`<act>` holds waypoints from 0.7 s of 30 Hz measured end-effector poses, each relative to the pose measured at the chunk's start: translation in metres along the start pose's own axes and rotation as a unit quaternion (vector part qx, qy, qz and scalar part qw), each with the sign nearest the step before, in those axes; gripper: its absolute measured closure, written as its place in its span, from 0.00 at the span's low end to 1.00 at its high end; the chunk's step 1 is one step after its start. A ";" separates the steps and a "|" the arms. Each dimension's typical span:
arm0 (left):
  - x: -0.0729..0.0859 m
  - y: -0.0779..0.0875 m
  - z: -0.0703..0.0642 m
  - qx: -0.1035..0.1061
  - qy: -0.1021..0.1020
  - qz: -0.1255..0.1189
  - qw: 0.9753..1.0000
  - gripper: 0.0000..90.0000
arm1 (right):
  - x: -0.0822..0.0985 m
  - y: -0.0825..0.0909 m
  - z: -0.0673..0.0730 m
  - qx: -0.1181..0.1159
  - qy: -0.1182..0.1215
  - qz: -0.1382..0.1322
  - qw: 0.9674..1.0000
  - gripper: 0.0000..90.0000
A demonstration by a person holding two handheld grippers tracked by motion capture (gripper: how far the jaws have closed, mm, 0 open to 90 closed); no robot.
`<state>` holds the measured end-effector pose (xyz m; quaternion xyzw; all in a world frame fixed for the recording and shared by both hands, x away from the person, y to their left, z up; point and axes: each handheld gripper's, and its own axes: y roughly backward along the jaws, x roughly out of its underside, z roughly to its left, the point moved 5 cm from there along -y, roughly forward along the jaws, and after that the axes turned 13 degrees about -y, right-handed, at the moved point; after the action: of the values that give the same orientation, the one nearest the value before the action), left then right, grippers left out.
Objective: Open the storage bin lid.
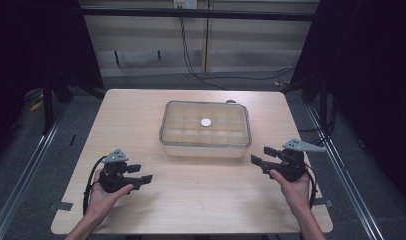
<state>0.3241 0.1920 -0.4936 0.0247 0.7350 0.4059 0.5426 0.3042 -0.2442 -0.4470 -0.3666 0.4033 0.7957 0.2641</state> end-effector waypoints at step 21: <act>-0.046 0.001 0.038 -0.041 -0.005 -0.032 0.999 0.32 | -0.035 -0.019 -0.014 0.020 0.007 0.012 1.000 0.35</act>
<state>0.3735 0.1920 -0.4601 -0.0190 0.7154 0.4183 0.5593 0.3444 -0.2501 -0.4332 -0.3618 0.4249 0.7882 0.2594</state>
